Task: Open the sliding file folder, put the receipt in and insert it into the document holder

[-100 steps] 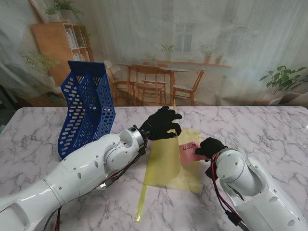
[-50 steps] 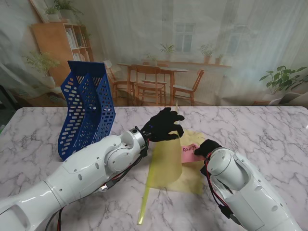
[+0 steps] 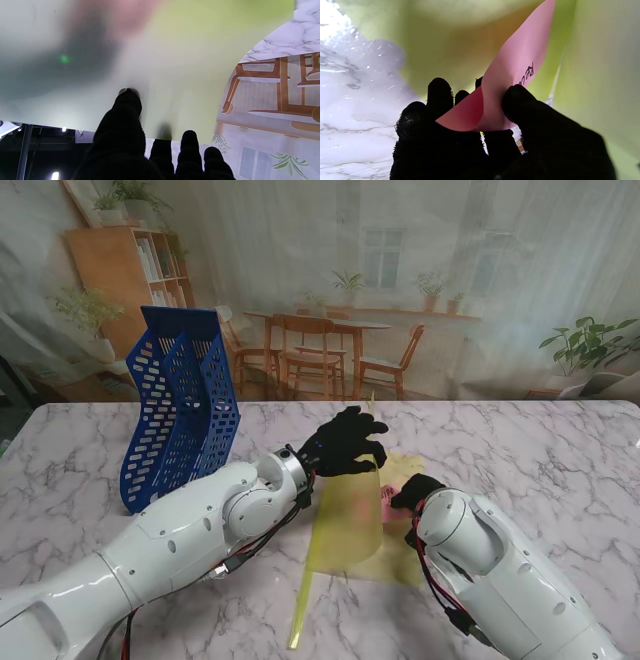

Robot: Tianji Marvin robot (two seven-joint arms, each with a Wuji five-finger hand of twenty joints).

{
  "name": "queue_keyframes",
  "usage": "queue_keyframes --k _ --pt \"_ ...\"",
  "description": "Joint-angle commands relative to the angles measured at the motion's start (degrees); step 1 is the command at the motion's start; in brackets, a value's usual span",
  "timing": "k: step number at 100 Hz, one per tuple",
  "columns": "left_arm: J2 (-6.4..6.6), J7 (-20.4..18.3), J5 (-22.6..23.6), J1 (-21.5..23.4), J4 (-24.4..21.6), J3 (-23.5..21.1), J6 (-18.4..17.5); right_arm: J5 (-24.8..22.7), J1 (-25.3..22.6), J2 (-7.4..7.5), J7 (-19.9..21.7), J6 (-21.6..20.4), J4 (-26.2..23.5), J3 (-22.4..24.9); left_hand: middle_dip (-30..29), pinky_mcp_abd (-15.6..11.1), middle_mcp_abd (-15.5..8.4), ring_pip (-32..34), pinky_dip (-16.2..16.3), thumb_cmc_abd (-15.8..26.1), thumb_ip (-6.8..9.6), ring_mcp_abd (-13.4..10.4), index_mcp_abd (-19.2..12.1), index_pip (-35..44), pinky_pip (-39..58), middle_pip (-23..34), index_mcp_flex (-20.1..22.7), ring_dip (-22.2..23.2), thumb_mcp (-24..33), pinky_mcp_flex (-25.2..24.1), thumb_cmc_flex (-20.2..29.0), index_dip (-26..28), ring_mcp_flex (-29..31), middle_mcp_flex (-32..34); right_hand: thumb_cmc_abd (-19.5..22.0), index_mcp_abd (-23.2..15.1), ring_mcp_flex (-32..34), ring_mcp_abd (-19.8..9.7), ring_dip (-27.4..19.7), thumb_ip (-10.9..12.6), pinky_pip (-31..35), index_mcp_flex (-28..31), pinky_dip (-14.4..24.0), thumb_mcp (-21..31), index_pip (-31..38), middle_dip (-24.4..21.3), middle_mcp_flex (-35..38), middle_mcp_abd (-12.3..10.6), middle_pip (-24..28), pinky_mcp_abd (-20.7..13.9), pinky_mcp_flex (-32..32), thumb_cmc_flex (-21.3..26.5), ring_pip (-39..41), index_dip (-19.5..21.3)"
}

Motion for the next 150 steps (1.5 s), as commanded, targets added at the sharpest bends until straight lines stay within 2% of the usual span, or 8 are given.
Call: queue_keyframes --k 1,12,48,105,124,150 --pt "-0.57 -0.5 -0.3 -0.2 0.2 0.2 0.2 -0.2 0.9 -0.36 0.6 0.5 -0.4 -0.8 0.8 -0.2 0.2 -0.1 -1.0 4.2 -0.14 -0.8 3.6 2.7 -2.0 -0.6 2.5 0.0 -0.1 -0.8 1.1 1.1 -0.1 0.4 2.4 -1.6 -0.4 2.5 0.6 0.3 2.1 -0.1 0.5 0.1 2.0 -0.1 -0.3 0.4 2.2 -2.0 0.1 2.0 2.8 0.2" --pt "-0.73 -0.3 -0.5 -0.3 0.4 0.3 0.3 0.5 1.9 -0.53 0.7 1.2 0.1 -2.2 0.8 -0.2 0.2 -0.1 -1.1 4.2 -0.13 -0.8 3.6 2.7 -2.0 -0.6 2.5 0.0 -0.1 -0.8 1.1 1.0 -0.1 0.4 2.3 -1.4 -0.5 2.5 0.6 0.3 2.0 -0.2 0.4 0.1 1.8 -0.2 -0.4 0.4 2.1 -1.9 0.0 2.1 2.7 0.1" --pt "-1.04 -0.6 -1.4 -0.5 0.6 0.5 0.5 3.5 3.2 -2.95 -4.0 2.0 2.7 -4.2 0.9 -0.1 0.2 -0.1 -1.0 4.0 -0.12 -0.7 3.9 2.7 -1.8 -0.5 2.9 0.0 -0.1 -0.9 1.1 0.7 0.1 0.7 2.8 -1.2 -1.8 2.4 0.6 0.3 1.3 -0.5 0.3 -0.2 1.1 -0.5 -1.6 0.2 2.0 -2.0 -1.3 2.4 2.2 -0.5" --pt "-0.82 -1.1 -1.7 -0.1 -0.1 0.1 0.0 2.8 4.9 -4.64 -8.1 0.8 5.8 -5.8 1.0 -0.1 0.2 -0.2 -1.0 3.9 -0.11 -0.7 3.9 2.7 -1.8 -0.5 2.9 -0.1 0.0 -0.9 1.0 0.7 0.3 1.1 2.8 -2.6 -1.9 1.7 0.6 0.5 1.1 -0.7 0.3 -1.5 0.9 -0.7 -1.8 -0.2 2.3 -2.4 -1.6 2.6 2.1 -0.9" --pt "-0.93 -1.1 -1.8 -0.3 -0.1 0.2 -0.1 3.8 5.8 -4.77 -7.5 1.2 6.2 -7.1 1.0 -0.1 0.2 -0.3 -1.0 3.9 -0.11 -0.7 3.9 2.7 -1.8 -0.6 2.9 -0.1 0.1 -0.9 1.0 0.8 0.3 1.0 2.5 -2.6 -1.9 1.8 0.6 0.5 1.1 -0.6 0.3 -1.3 0.8 -0.8 -1.7 -0.2 2.3 -2.4 -1.6 2.5 2.1 -1.1" --pt "-1.31 -0.9 -2.4 -0.5 0.2 0.7 0.0 4.4 7.6 -3.88 -4.0 1.4 6.6 -9.8 1.0 -0.1 0.2 -0.2 -1.0 4.0 -0.13 -0.7 3.8 2.7 -1.8 -0.5 2.8 -0.1 0.0 -0.9 1.0 0.8 0.2 1.0 2.6 -3.4 -2.3 1.7 0.5 0.4 0.8 -0.6 0.3 -1.5 0.5 -0.8 -1.9 -0.3 2.1 -2.3 -2.1 2.2 1.8 -1.5"
